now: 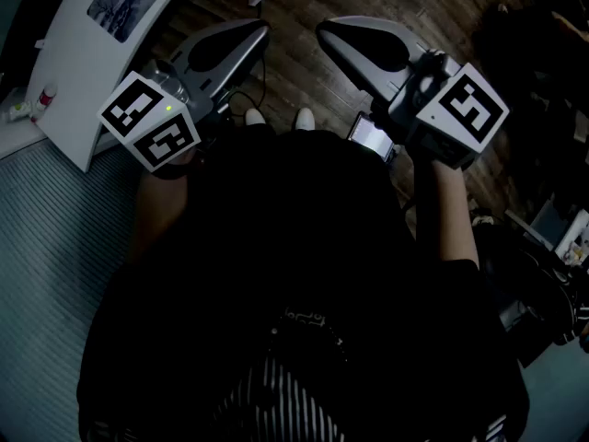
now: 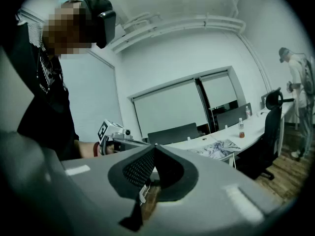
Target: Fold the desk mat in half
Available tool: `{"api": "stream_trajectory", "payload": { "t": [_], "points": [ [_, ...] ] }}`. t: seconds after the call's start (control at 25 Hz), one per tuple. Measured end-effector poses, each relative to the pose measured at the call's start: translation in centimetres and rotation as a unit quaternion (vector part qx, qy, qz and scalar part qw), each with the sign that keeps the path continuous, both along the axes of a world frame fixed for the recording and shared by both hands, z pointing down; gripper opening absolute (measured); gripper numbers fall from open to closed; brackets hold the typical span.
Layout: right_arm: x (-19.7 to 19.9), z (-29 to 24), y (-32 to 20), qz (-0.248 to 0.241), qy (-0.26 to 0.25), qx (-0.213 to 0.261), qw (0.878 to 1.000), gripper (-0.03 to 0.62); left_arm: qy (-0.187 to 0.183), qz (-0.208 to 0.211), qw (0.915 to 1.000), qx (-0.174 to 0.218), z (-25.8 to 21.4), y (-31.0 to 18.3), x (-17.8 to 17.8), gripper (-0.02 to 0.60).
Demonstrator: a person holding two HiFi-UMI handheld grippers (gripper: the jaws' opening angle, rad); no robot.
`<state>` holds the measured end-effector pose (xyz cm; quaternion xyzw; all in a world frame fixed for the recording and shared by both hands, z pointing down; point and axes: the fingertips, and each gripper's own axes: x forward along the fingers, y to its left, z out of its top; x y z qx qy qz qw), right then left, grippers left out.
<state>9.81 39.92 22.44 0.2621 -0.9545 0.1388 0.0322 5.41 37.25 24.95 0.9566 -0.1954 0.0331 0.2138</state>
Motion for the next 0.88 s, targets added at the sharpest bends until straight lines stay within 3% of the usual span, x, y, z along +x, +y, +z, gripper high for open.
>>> {"api": "stream_trajectory", "payload": {
  "t": [0.28, 0.44, 0.64, 0.88],
  "points": [
    [2.3, 2.0, 1.4, -0.012, 0.061, -0.010, 0.998, 0.003, -0.004, 0.020, 0.9998, 0.004, -0.2, 1.9, 2.5, 0.000],
    [3.3, 2.9, 2.1, -0.017, 0.035, -0.025, 0.999, 0.003, -0.006, 0.033, 0.9994, -0.007, 0.6, 2.8, 3.5, 0.000],
    [6.7, 3.6, 4.2, -0.012, 0.015, -0.030, 0.999, 0.003, -0.018, 0.042, 0.9989, -0.009, 0.5, 5.1, 7.1, 0.000],
    [7.1, 3.7, 3.6, -0.009, -0.001, -0.025, 1.000, 0.003, -0.036, 0.039, 0.9985, -0.009, 0.6, 5.2, 7.3, 0.000]
  ]
}}
